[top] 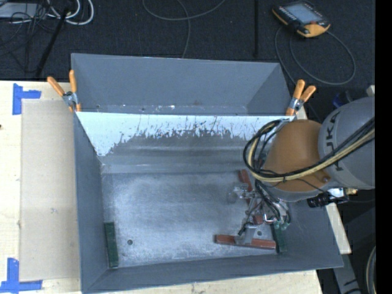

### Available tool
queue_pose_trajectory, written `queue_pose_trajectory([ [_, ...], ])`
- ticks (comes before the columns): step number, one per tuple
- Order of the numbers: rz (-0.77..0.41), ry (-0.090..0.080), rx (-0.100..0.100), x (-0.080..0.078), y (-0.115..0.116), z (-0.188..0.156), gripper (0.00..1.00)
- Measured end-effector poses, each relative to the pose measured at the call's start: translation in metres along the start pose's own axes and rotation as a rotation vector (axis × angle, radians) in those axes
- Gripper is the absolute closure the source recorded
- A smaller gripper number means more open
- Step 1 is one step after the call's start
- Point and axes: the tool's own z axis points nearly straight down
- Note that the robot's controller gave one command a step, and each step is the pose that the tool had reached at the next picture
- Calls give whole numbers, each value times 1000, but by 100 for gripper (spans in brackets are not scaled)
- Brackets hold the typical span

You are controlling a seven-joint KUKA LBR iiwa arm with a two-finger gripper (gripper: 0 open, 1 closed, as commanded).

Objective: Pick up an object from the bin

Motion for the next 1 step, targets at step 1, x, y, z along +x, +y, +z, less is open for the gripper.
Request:
queue_pose_trajectory([
  [1,-187,-2,-1,23,-13,4,0],
])
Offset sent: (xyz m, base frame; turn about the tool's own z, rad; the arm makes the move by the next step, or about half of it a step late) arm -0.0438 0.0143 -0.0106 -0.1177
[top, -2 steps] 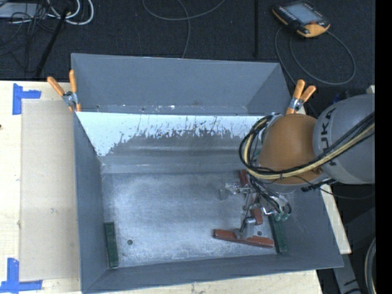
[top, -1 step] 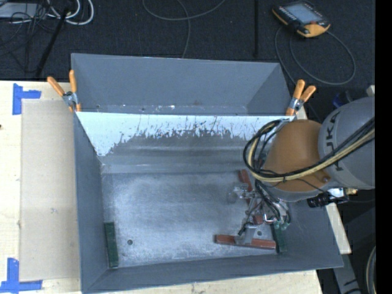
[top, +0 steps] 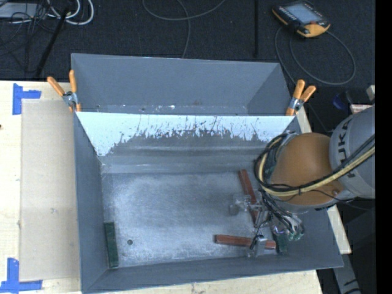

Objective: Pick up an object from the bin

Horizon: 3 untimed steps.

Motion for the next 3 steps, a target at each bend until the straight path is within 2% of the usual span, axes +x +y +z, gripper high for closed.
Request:
queue_pose_trajectory([
  [1,66,1,0,16,30,7,100],
  [2,66,1,0,16,30,7,100],
  [3,6,-2,1,-57,59,-127,100],
])
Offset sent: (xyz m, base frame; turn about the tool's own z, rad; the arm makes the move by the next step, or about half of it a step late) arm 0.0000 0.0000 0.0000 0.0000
